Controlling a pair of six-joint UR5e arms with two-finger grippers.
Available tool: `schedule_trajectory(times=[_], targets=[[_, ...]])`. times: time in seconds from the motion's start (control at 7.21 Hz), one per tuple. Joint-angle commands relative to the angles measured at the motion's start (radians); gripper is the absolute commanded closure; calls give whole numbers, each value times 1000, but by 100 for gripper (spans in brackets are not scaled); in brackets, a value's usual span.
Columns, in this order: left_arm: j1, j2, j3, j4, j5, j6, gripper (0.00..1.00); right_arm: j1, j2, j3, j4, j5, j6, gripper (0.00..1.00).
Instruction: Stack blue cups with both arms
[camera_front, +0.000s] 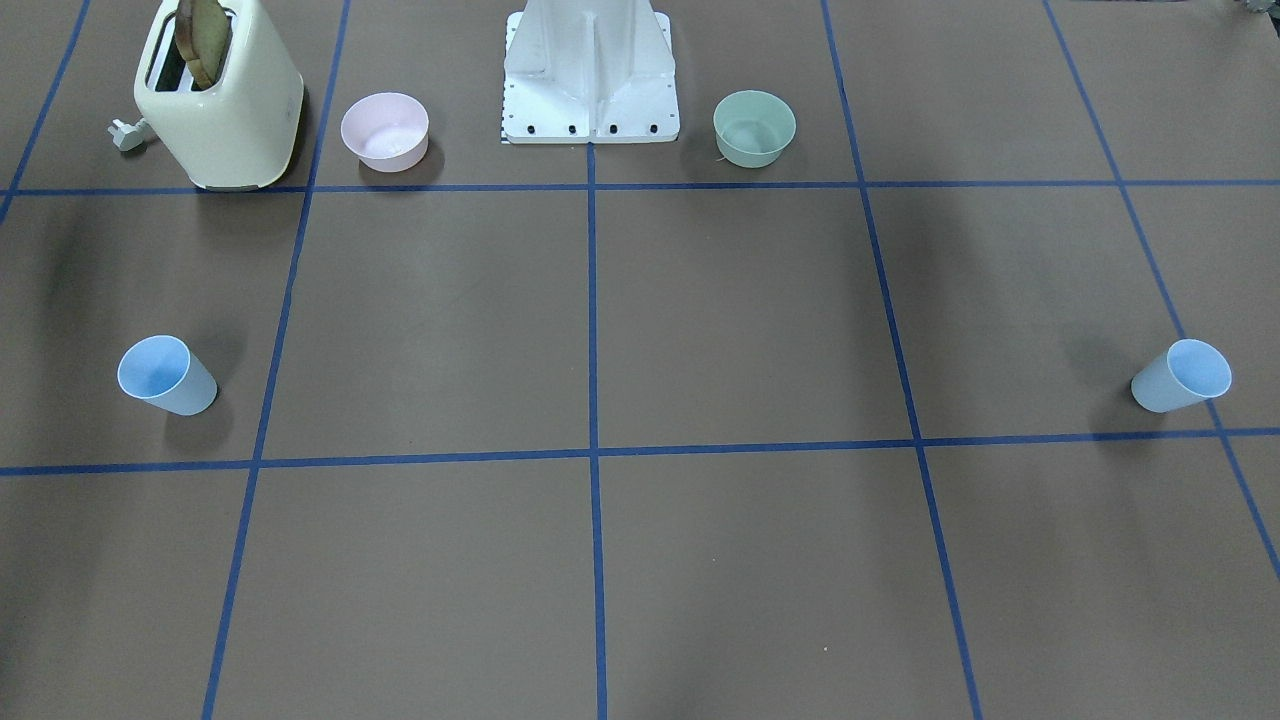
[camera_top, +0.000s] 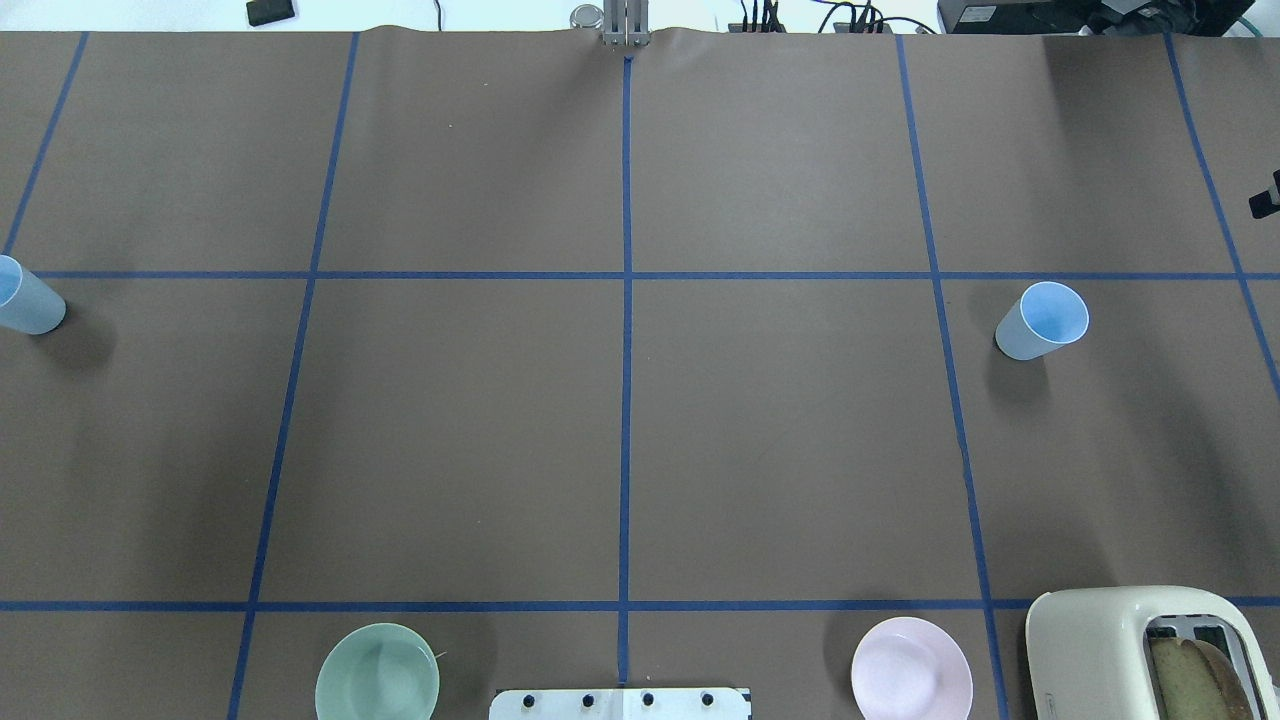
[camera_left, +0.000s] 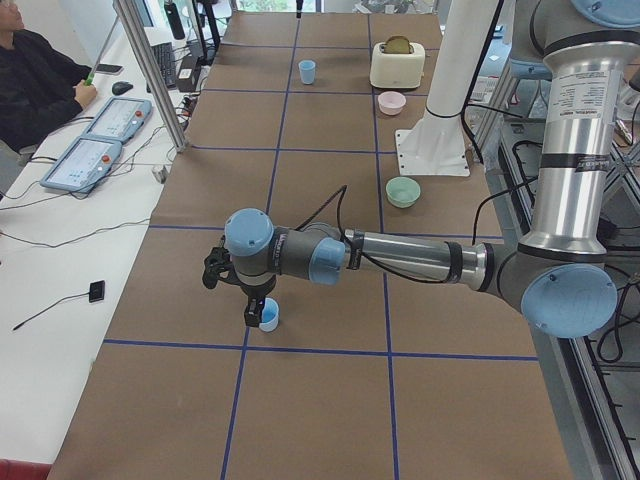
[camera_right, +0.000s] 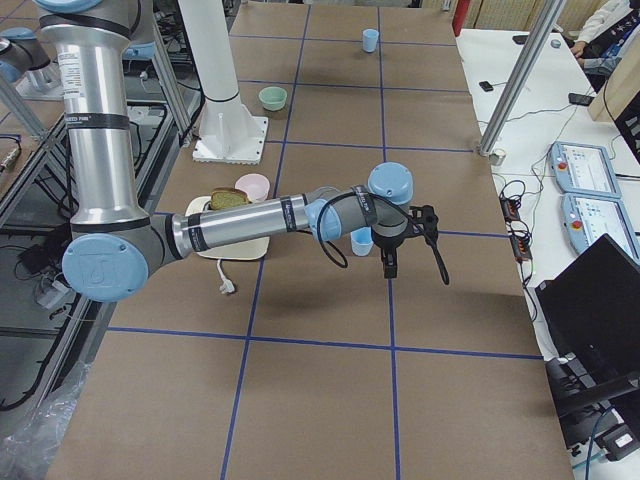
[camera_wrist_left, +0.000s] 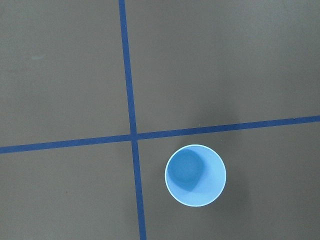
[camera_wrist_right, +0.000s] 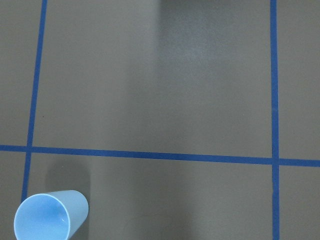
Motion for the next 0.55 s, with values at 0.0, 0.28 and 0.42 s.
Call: schedule_trajectory(times=[0.0,0.28,0.42], targets=[[5,-3,6,1,0,3,5,-57,38,10,9,-26,-3,0],[13,-14,56,-20,2,4,3,-168,36,32,22,-69,-2,0],[18,-14,119,-102,2,3,3,-212,35,39,23,-129,0,5]])
